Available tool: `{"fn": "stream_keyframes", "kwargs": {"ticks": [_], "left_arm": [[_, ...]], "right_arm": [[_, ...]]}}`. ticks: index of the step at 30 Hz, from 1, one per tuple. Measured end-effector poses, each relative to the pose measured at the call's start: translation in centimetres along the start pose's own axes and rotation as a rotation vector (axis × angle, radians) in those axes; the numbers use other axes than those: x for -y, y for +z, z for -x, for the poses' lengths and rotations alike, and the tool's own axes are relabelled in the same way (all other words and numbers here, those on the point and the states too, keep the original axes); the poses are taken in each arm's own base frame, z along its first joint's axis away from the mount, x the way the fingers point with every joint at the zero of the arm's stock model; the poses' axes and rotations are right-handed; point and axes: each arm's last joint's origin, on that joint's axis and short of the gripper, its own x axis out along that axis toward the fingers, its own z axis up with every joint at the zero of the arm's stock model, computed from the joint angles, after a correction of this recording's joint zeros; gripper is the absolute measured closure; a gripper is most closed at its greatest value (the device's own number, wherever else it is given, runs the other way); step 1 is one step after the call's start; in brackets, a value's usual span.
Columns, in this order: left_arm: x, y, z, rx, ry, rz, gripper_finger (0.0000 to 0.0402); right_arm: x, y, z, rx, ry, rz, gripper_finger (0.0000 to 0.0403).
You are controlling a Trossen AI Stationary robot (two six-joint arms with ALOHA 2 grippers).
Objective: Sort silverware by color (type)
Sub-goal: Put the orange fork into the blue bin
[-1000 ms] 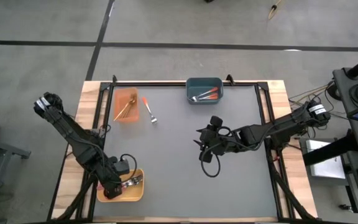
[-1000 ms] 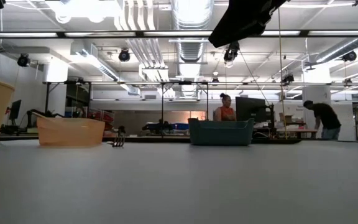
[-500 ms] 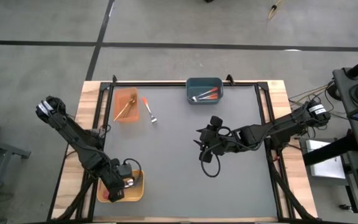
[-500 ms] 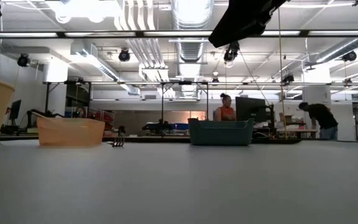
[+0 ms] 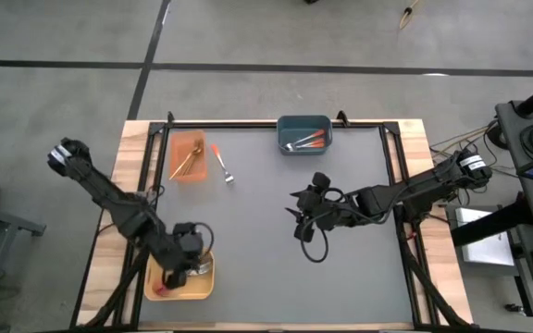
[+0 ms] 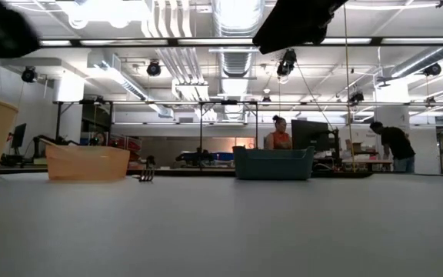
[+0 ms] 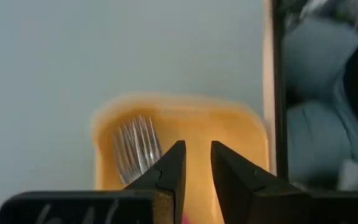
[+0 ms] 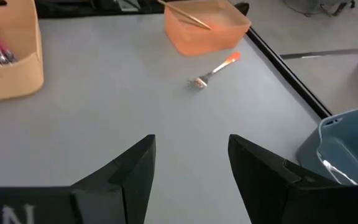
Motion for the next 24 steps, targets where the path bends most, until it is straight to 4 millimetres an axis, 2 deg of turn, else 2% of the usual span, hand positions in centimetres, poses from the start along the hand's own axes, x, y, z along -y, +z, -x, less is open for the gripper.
{"fn": "stream_keyframes", "kwargs": {"ticks": [8,13,19,24], "left_arm": [[-1.9,4.4,2.7,0.335,-0.026,-0.312,0.0361],[-3.3,6.0,3.3,0.455,0.124,-0.45,0.0362],[-5.0,7.0,3.4,0.493,0.366,-0.473,0.0362],[-5.9,7.2,3.4,0.471,0.449,-0.492,0.0362]], "right_arm": [[-0.2,0.9,0.0,0.083,0.021,-0.077,0.0209],[-0.2,1.8,0.0,0.158,0.036,-0.111,0.0209],[0.4,2.1,-0.3,0.175,0.02,-0.128,0.0209],[0.8,2.2,-0.5,0.174,0.008,-0.143,0.0209]]}}
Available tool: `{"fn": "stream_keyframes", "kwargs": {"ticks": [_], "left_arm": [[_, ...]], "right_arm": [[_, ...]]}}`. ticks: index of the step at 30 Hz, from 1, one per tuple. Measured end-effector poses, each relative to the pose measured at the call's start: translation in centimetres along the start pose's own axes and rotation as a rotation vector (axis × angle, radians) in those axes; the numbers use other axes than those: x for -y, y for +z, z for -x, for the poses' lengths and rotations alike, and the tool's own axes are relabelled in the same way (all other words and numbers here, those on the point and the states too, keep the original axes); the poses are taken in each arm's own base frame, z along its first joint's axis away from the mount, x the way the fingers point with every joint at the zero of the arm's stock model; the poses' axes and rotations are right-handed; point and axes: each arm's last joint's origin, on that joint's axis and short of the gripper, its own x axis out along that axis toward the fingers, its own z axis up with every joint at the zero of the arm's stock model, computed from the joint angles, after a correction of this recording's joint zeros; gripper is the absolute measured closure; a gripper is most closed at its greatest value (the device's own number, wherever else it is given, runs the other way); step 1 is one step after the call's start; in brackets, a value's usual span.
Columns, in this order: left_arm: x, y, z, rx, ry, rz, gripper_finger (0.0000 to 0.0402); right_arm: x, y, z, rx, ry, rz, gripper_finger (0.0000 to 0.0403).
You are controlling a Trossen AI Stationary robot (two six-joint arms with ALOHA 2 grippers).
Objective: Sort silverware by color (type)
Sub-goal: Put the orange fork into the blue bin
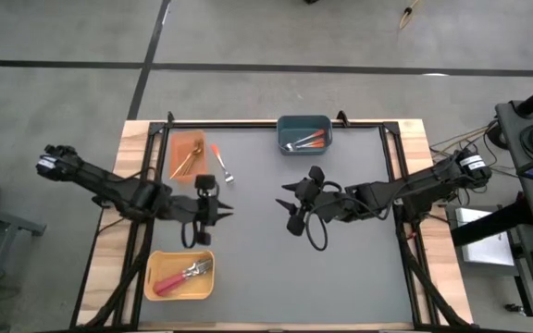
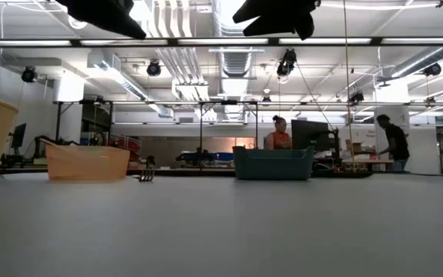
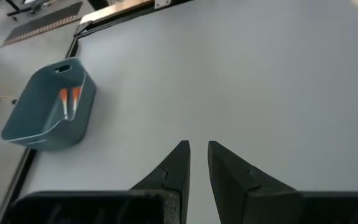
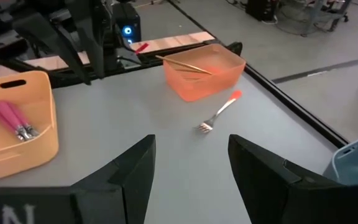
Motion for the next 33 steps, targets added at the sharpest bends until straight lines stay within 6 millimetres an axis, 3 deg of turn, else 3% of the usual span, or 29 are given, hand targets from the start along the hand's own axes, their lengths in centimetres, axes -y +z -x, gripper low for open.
{"fn": "stream_keyframes", "kwargs": {"ticks": [23,33], "left_arm": [[-5.9,-2.1,-1.5,-0.209,0.194,-0.084,0.0362],[-8.9,-2.9,-1.8,-0.251,0.2,-0.114,0.0362]], "right_arm": [[1.6,-0.6,-0.7,-0.087,-0.064,0.06,0.0209],[3.7,1.1,-2.4,-0.064,-0.129,-0.054,0.0209]]}}
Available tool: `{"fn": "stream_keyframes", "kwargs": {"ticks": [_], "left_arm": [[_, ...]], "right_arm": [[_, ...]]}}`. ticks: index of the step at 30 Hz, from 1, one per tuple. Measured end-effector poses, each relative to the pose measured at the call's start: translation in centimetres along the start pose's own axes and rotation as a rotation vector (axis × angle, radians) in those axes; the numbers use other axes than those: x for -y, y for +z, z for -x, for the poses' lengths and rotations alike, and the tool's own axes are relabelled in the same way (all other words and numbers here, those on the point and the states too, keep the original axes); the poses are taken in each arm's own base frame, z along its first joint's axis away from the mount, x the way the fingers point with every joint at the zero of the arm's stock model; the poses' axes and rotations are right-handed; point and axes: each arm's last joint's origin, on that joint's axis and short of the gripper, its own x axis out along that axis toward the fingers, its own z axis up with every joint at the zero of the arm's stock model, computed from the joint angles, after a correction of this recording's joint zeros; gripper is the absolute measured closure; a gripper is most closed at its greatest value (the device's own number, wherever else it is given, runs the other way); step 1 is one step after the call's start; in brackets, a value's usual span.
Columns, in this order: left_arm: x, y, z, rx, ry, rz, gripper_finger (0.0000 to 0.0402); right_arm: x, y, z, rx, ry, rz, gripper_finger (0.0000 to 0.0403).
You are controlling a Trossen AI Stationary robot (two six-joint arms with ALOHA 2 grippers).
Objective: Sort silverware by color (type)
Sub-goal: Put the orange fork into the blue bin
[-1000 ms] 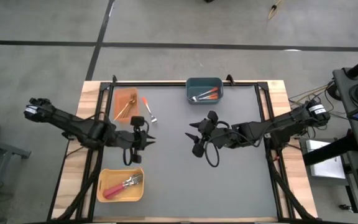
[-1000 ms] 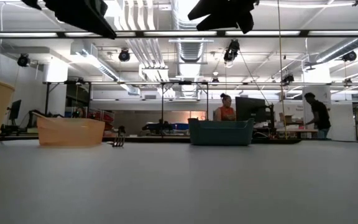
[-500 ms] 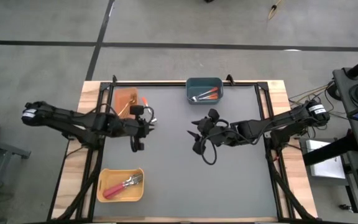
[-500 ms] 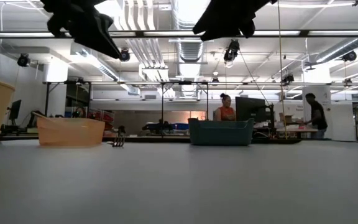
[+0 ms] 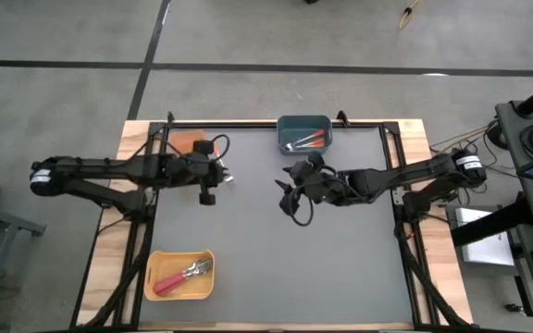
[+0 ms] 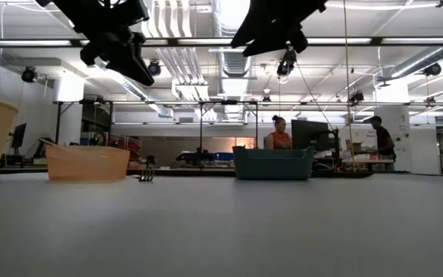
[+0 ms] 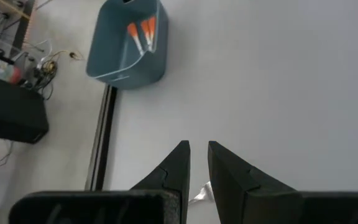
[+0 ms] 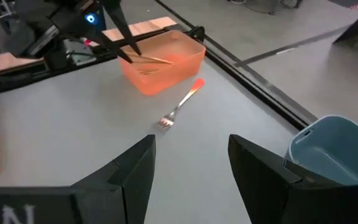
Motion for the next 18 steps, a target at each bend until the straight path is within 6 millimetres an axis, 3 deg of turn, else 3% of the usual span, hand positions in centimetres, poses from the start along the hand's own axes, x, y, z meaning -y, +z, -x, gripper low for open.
{"fn": "stream_keyframes", "kwargs": {"ticks": [9,18], "left_arm": [[-2.6,-1.3,0.1,-0.037,0.059,0.038,0.0362],[-4.5,-1.6,1.5,0.051,0.116,0.196,0.0362]], "right_arm": [[0.5,1.8,-3.3,-0.014,-0.005,0.033,0.0209],[1.7,3.9,-7.7,-0.089,-0.016,0.065,0.0209]]}}
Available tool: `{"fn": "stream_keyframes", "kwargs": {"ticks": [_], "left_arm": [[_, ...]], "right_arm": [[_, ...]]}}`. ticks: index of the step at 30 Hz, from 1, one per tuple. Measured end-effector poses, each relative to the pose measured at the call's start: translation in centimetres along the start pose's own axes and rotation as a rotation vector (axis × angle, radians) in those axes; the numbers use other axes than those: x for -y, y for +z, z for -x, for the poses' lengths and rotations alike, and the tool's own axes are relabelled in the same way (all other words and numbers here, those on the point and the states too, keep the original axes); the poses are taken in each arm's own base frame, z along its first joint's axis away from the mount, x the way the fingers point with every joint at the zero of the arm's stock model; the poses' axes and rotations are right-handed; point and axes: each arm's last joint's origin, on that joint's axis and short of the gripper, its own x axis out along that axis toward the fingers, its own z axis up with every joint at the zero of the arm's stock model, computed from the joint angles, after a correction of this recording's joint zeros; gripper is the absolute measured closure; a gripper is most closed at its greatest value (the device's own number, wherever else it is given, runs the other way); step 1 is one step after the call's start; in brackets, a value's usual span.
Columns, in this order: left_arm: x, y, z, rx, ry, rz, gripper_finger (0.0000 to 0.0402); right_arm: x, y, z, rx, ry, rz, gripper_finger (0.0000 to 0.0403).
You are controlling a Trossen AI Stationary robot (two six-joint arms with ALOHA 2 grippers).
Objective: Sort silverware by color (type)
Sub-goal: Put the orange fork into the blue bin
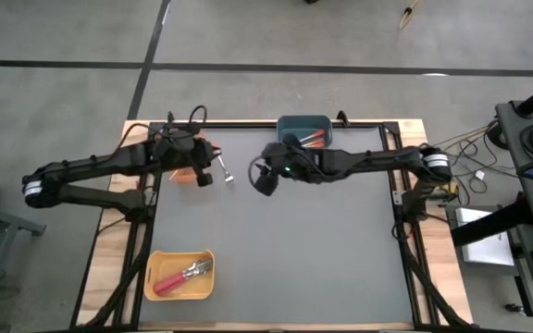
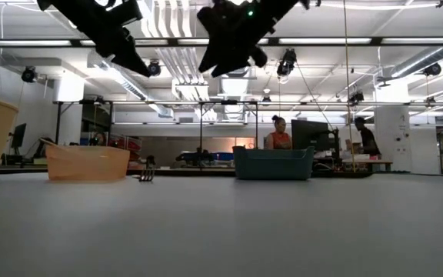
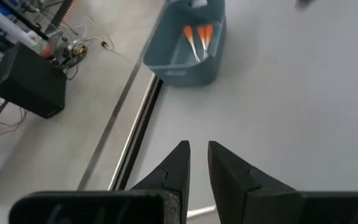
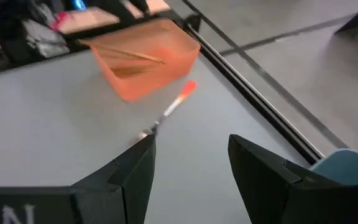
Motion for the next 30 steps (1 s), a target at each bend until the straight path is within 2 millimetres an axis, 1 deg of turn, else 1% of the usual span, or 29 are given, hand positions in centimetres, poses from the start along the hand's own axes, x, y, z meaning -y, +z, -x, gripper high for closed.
{"fn": "stream_keyframes", "kwargs": {"ticks": [3,7,12,17,21,26,30], "left_arm": [[-0.1,0.1,0.3,0.019,0.006,0.039,0.0362],[-0.2,0.2,0.5,0.032,0.01,0.046,0.0362],[-0.3,0.5,0.4,0.068,0.024,0.044,0.0362],[-0.4,0.6,0.4,0.077,0.032,0.041,0.0362],[-0.4,0.6,0.6,0.079,0.04,0.043,0.0362],[-0.4,0.4,0.6,0.053,0.042,0.054,0.0362],[-0.4,0.0,0.6,0.012,0.065,0.059,0.0362]], "right_arm": [[0.6,0.7,-1.8,-0.031,-0.015,0.015,0.0209],[1.5,1.4,-4.3,-0.062,0.025,-0.009,0.0209],[2.0,1.6,-7.6,-0.086,0.042,-0.037,0.0209],[1.6,1.7,-11.3,-0.104,0.101,-0.03,0.0209],[0.9,1.6,-14.0,-0.136,0.097,0.007,0.0209],[0.2,1.2,-16.8,-0.165,0.094,0.048,0.0209],[0.1,1.0,-18.3,-0.172,0.088,0.069,0.0209]]}}
